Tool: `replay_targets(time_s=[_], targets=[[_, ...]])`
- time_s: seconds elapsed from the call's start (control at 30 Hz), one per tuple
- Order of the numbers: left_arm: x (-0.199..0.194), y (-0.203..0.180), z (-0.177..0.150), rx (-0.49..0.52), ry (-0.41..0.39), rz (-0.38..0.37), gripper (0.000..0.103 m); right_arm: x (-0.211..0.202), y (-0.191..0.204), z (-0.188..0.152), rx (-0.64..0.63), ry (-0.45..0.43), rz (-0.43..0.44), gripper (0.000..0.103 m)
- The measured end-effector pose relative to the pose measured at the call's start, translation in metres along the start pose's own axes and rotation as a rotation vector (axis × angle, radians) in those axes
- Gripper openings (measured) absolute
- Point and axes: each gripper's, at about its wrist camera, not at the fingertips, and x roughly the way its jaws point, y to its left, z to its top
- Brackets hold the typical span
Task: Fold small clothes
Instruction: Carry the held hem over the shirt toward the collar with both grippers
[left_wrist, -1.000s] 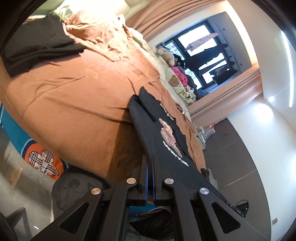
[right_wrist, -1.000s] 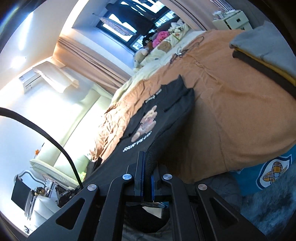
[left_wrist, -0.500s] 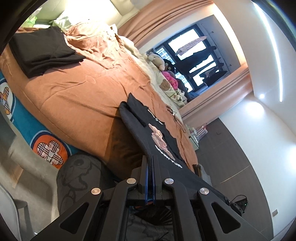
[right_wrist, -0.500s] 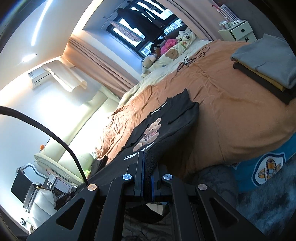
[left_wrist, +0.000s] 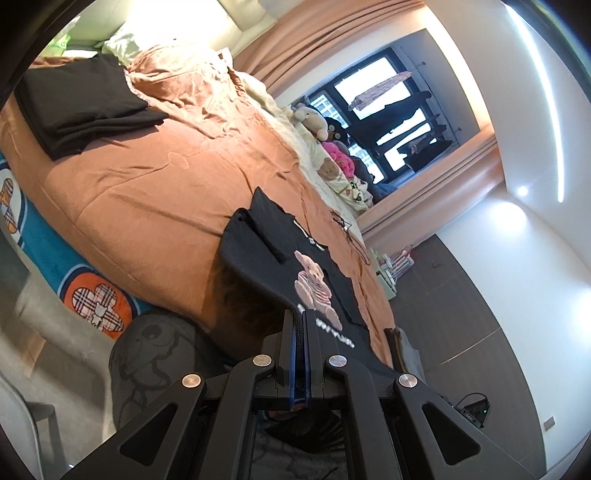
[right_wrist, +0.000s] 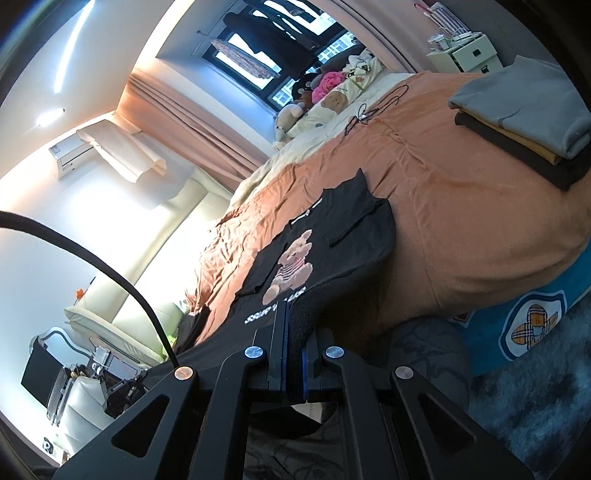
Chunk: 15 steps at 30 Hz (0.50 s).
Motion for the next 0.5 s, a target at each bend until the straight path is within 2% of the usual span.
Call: replay_targets(time_s=[0.13,0.5], targets=[[0.016,-0.003,0.018,-0.016,0.01,0.009,0.002,0.013,-0.001,0.012,0.005,0.003,0.0,0.002],[0.076,-0.025,0.083,0.025,0.023,0.033,0.002,0.067,0.002,0.061,-0.009,0.003,-0.031,0.002]])
